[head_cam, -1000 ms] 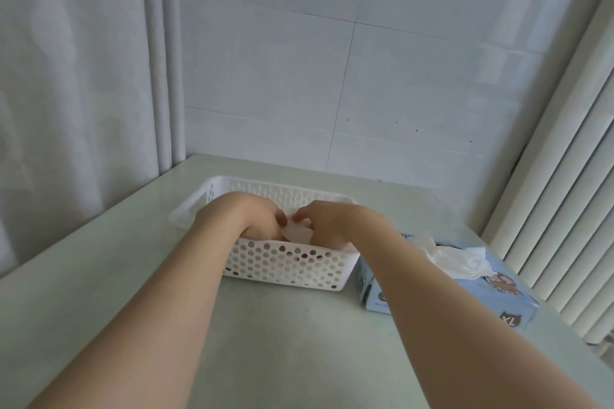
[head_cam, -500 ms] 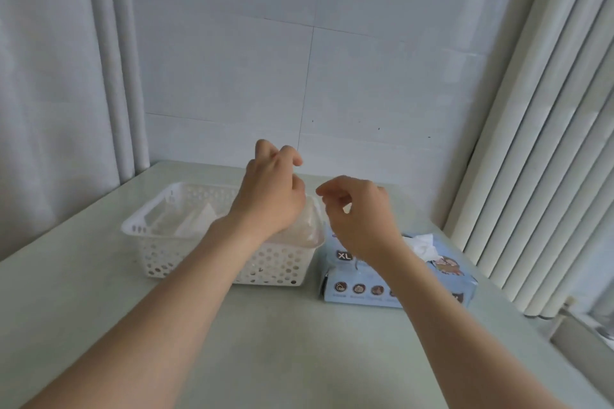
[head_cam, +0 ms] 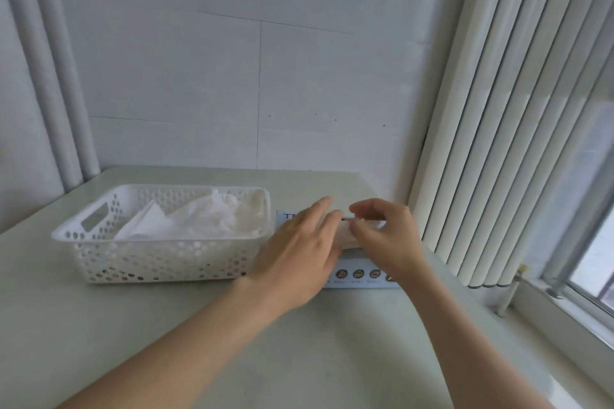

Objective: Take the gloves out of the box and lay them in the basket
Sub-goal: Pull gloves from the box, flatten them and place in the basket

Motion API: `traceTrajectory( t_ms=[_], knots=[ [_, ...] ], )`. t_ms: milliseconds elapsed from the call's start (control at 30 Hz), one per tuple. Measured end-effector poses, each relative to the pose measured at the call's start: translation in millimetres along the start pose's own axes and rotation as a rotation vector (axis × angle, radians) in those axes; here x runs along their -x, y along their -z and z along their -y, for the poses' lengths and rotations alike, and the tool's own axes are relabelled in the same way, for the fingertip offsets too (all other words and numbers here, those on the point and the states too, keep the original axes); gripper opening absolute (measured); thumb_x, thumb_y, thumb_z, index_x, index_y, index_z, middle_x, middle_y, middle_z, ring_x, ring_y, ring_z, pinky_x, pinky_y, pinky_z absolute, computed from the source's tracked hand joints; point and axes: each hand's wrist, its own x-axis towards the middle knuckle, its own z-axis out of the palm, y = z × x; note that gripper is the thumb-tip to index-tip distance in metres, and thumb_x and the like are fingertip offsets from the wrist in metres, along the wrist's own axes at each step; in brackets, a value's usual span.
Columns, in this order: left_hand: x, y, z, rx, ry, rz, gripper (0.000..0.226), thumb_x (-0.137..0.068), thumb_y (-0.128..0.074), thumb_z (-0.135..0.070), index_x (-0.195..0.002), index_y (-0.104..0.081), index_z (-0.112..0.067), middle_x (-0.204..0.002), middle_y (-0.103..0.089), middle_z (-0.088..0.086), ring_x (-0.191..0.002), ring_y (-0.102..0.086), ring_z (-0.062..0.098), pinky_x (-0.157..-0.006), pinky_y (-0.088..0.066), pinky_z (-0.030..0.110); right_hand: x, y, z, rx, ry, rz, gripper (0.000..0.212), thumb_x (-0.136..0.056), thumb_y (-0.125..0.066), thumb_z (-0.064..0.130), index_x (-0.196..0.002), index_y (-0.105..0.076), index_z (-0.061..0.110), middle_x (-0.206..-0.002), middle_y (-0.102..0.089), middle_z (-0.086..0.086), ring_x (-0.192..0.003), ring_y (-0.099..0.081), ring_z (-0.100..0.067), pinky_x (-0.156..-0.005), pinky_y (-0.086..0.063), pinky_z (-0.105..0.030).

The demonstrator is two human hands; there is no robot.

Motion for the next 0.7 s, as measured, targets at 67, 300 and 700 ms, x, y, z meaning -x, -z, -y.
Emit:
traceTrajectory(
  t_ms=[67,300,700],
  knots=[
    [5,-8,-1,-0.046,0.027,-0.014,0.050,-0.109,-0.043,-0.038,-0.155,-0.040,-0.018,-0.167,-0.029,0.003,-0.144,-0.043,0.022,-0.115,-0.037,0.033,2,1,-1,0.056,-0.015,0.055,0.022,-0.087,-0.073,0.026,-0.108,-0.079,0.026,-0.103,-0.072,0.012,-0.090,-0.068,0.001,-0.053,-0.053,-0.013],
    [13,-26,8,-0.106,0.042,-0.058,0.046,-0.108,-0.030,-0.049,-0.142,-0.048,-0.025,-0.148,-0.051,-0.007,-0.128,-0.057,0.016,-0.106,-0.046,0.034,1,-4,-7,0.066,0.038,-0.034,0.013,-0.097,-0.067,0.022,-0.091,-0.079,0.024,-0.087,-0.075,0.015,-0.084,-0.067,0.000,-0.064,-0.049,-0.011],
    [12,-34,15,-0.230,-0.018,-0.065,0.044,-0.110,-0.025,-0.045,-0.127,-0.061,-0.026,-0.130,-0.060,-0.010,-0.116,-0.062,0.020,-0.094,-0.048,0.038,-6,-2,-5,-0.302,-0.063,-0.310,0.014,-0.106,-0.055,0.026,-0.097,-0.065,0.023,-0.092,-0.071,0.002,-0.090,-0.066,-0.018,-0.077,-0.052,-0.034]
  ],
)
